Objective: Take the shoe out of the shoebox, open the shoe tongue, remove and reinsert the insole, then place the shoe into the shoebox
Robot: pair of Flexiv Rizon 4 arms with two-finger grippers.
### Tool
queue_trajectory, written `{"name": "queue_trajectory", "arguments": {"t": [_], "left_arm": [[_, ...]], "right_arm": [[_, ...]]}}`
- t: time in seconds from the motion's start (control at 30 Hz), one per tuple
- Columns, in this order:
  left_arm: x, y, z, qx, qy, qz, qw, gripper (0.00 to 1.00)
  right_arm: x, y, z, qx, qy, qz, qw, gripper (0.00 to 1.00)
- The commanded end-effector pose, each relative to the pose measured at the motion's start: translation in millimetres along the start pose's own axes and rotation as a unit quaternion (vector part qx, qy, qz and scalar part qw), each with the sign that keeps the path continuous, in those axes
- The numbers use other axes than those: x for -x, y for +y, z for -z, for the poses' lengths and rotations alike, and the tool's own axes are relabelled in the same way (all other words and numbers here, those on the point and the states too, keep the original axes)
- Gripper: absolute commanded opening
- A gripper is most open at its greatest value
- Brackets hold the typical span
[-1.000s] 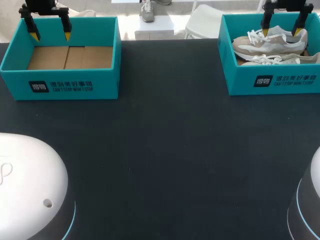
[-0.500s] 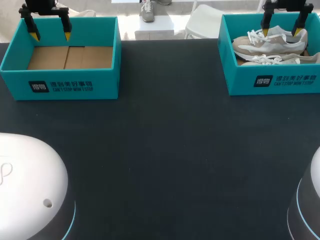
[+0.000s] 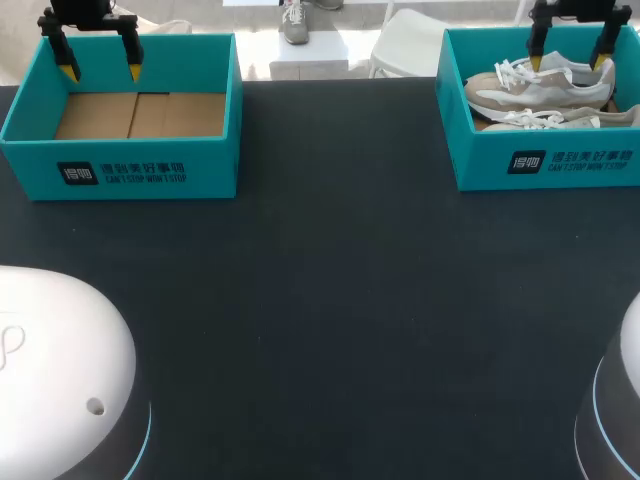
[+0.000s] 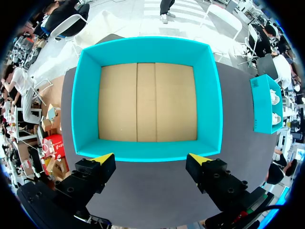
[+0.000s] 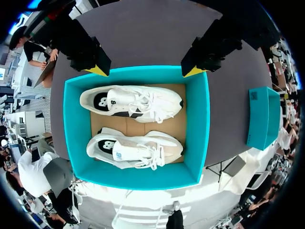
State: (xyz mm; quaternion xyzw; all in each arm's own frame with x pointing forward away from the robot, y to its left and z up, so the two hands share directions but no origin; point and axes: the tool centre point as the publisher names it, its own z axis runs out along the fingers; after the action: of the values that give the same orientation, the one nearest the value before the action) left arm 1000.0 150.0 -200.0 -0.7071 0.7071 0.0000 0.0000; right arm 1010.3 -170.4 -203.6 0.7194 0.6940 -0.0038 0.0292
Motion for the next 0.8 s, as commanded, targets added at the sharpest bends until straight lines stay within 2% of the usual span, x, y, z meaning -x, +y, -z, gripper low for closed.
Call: {"name": "queue_trajectory", "arguments": {"t": [0.03,0.2,0.33,0.5,0.63,0.8], "left_arm": [[-0.1,0,0,0.0,0.0,0.0,1.0,1.0],[-0.1,0,0,0.0,0.0,0.0,1.0,1.0],[-0.1,0,0,0.0,0.0,0.0,1.0,1.0],[-0.1,0,0,0.0,0.0,0.0,1.0,1.0],[-0.1,0,0,0.0,0.0,0.0,1.0,1.0],[-0.1,0,0,0.0,0.0,0.0,1.0,1.0]], "right_arm": [[26.4,-6.1,-9,0.012,-0.002,-0.014,1.0,1.0],[64.1,-4.9,-20,0.016,-0.008,-0.03,0.999,1.0],[95.3,-5.1,-38,0.017,0.002,-0.035,0.999,1.0],[122.3,-7.5,-57,0.014,-0.012,-0.027,0.999,1.0],[135.9,-5.8,-76,0.001,-0.018,-0.026,1.0,1.0],[142.2,1.3,-94,-0.002,-0.018,-0.025,1.0,1.0]]}}
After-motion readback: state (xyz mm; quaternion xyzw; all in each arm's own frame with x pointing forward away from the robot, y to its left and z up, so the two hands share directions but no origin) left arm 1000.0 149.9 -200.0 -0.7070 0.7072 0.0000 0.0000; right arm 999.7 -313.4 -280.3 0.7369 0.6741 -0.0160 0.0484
